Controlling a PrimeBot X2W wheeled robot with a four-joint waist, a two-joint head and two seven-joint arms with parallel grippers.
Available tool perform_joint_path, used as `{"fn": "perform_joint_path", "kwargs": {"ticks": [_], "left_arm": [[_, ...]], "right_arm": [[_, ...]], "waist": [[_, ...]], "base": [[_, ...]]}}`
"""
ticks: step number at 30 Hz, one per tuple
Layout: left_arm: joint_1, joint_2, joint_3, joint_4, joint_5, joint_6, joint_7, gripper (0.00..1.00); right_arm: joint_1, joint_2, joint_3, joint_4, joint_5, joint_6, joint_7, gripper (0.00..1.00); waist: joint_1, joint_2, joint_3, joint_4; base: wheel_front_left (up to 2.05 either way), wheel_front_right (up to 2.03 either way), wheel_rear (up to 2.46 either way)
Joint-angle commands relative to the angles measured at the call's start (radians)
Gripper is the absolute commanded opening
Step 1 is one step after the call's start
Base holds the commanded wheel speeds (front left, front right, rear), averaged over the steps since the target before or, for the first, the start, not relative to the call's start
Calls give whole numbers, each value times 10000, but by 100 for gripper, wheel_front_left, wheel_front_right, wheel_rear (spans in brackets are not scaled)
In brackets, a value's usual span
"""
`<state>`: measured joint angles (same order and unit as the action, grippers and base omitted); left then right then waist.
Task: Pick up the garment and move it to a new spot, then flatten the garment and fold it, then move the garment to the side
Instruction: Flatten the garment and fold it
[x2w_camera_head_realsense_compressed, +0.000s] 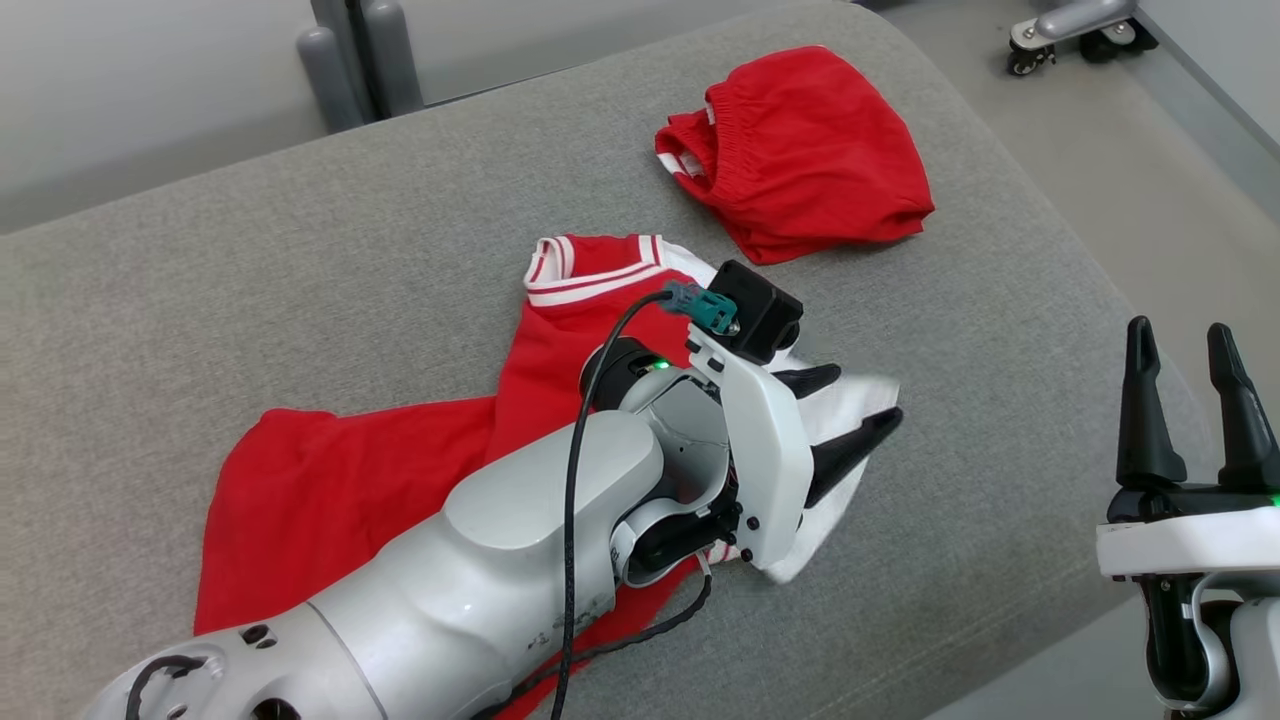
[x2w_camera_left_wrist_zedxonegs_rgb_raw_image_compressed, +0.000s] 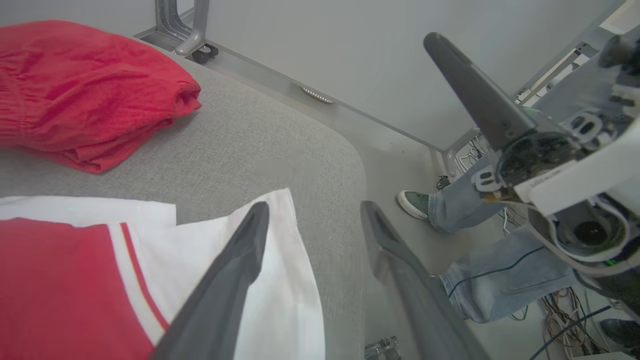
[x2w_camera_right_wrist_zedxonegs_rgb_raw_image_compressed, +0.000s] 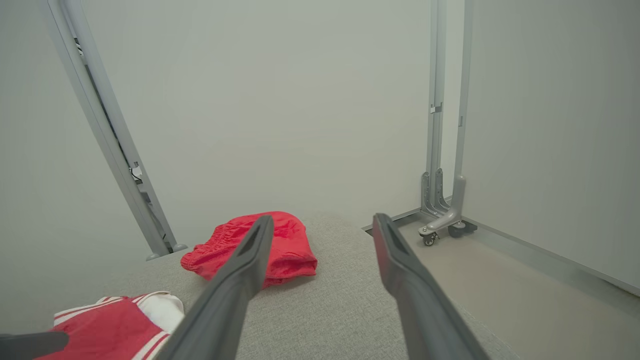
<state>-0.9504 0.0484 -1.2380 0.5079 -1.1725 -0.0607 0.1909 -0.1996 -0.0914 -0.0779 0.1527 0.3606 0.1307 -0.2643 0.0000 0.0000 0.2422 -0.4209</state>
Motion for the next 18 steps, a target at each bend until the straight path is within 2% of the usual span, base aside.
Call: {"fn": "perform_joint_path", "kwargs": {"ticks": [1, 7, 18], "left_arm": [[-216, 43, -69, 33, -130, -25, -87, 100], [-601, 41, -312, -19, -387, -3, -722, 100], [-801, 42, -331, 857, 279, 576, -2404, 100]], "right_arm": [[-46, -11, -61, 54, -46, 4, -10, 100], [28, -226, 15, 84, -158, 4, -12, 100], [330, -547, 214, 146, -146, 4, -10, 100]], "waist": [[0, 0, -47, 87], [0, 0, -462, 778], [0, 0, -983, 2368]], "base": [[0, 0, 0], [0, 0, 0], [0, 0, 0]]}}
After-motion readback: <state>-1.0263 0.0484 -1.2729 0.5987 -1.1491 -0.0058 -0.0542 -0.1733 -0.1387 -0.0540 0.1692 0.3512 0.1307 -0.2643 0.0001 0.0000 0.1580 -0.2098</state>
